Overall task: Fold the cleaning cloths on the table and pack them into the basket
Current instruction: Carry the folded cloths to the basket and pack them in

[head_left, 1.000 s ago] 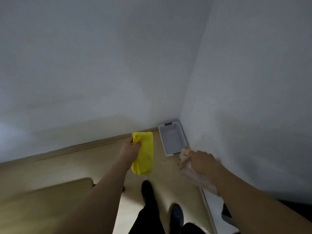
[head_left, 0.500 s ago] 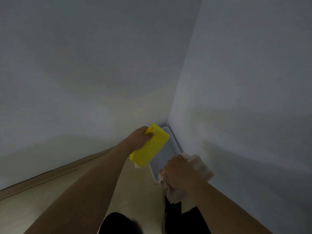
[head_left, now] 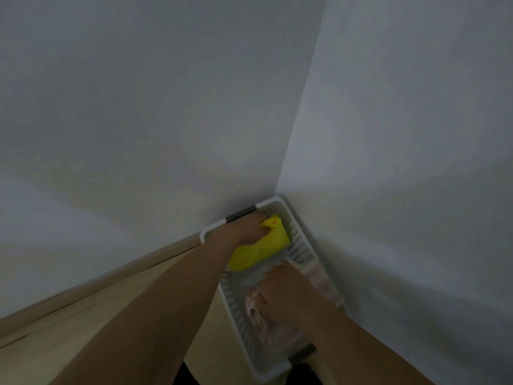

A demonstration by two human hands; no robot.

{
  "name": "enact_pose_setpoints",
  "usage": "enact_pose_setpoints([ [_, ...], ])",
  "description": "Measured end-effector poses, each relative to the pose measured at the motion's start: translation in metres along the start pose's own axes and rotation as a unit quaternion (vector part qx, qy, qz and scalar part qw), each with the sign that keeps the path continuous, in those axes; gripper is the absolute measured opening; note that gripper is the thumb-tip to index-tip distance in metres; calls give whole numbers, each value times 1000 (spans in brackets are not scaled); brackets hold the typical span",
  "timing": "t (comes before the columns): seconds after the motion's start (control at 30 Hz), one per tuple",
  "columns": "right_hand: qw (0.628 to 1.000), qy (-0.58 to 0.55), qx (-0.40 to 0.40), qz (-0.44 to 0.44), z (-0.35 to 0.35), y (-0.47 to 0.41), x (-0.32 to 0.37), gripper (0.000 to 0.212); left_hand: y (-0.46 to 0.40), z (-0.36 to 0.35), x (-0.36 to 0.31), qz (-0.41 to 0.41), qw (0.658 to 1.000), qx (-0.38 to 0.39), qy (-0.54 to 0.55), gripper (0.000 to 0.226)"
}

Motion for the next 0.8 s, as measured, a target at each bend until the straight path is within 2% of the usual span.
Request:
enact_pose_setpoints([
  [0.13,1000,-3,-11,26,-7,-7,1,80,-37,-30,17,-2,998,36,-54,48],
  [0.23,999,19,-18,27,-17,-16,-7,73,-46,-44,15,-15,994,20,-104,49],
  [0.3,998,6,-51,39,-21,-19,-13,79,-50,-52,11,-32,985,-11,-169,48],
  [0.37,995,15,-82,46,-23,-24,-17,70,-51,-59,12,-35,968,-30,-245,42],
  [0.5,999,17,-33,38,-32,-32,-11,91,-33,-52,9,-28,948,-102,-301,38],
  [0.53,999,12,-25,33,-36,-35,-14,87,-28,-48,7,-43,947,-124,-292,37],
  [0.6,999,30,-18,22,-40,-46,-19,61,-15,-35,6,-57,940,-159,-297,35],
  [0.67,999,35,-3,19,-50,-62,-24,43,2,-19,18,-40,951,-159,-262,35],
  [0.73,999,27,10,14,-59,-76,-26,45,20,-11,33,-54,957,-155,-238,32],
  [0.8,1000,7,12,8,-64,-83,-30,49,49,-1,32,-121,948,-185,-229,26],
])
Point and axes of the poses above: each hand's wrist, its own y-axis away from the middle knuckle, its own z-axis out of the back of the hand, x = y × z, the point moved 7 cm from there along -y, towards the middle knuckle, and after that the axes turned 11 degrees about -y, right-handed, at the moved point
